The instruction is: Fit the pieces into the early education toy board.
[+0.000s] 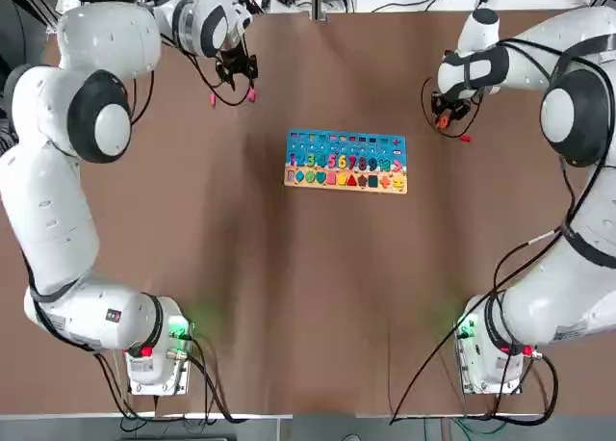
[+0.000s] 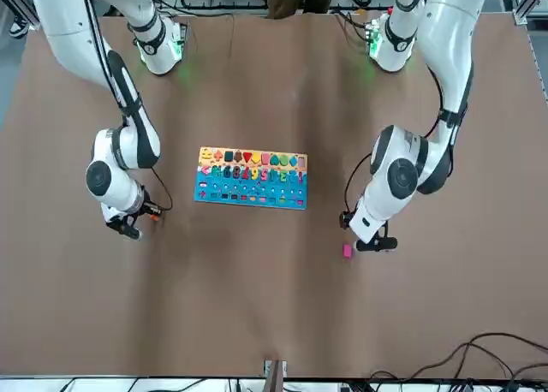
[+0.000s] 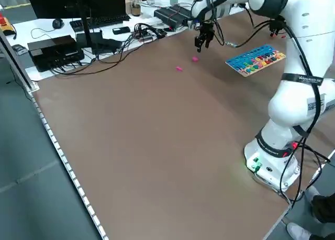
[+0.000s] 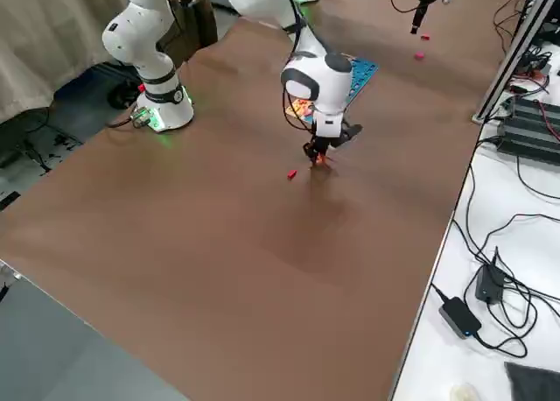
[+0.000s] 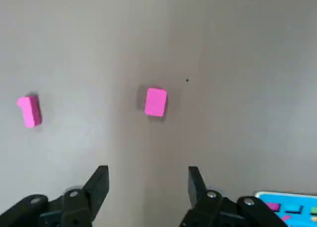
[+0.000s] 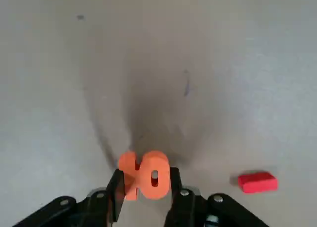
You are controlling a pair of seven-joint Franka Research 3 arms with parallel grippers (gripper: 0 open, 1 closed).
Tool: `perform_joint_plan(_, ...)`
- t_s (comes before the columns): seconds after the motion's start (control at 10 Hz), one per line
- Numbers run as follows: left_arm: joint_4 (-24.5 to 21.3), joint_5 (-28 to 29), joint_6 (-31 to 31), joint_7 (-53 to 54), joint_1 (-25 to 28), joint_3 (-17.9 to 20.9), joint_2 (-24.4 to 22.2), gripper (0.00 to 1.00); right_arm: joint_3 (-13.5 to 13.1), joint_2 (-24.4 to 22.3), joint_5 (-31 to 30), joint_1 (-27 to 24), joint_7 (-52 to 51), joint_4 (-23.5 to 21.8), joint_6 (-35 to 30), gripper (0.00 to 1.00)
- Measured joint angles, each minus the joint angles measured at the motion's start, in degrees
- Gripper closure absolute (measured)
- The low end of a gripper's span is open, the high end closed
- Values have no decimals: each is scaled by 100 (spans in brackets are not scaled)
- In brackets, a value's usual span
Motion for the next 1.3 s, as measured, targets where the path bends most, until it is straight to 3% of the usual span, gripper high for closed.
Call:
perform_joint_plan(0.5, 861, 108, 13, 496, 136, 59, 990, 29, 65, -746, -1, 926, -313, -683, -9, 59)
perform_joint_plan(0.8, 1254, 110, 12, 491, 107, 95, 1302, 34, 66, -787, 13, 1467, 40, -881, 108, 59)
perform_joint_plan(1.3, 1492, 125, 12, 366, -25, 97, 1553, 37, 63, -787, 17, 2181, 1194, -1085, 583, 59)
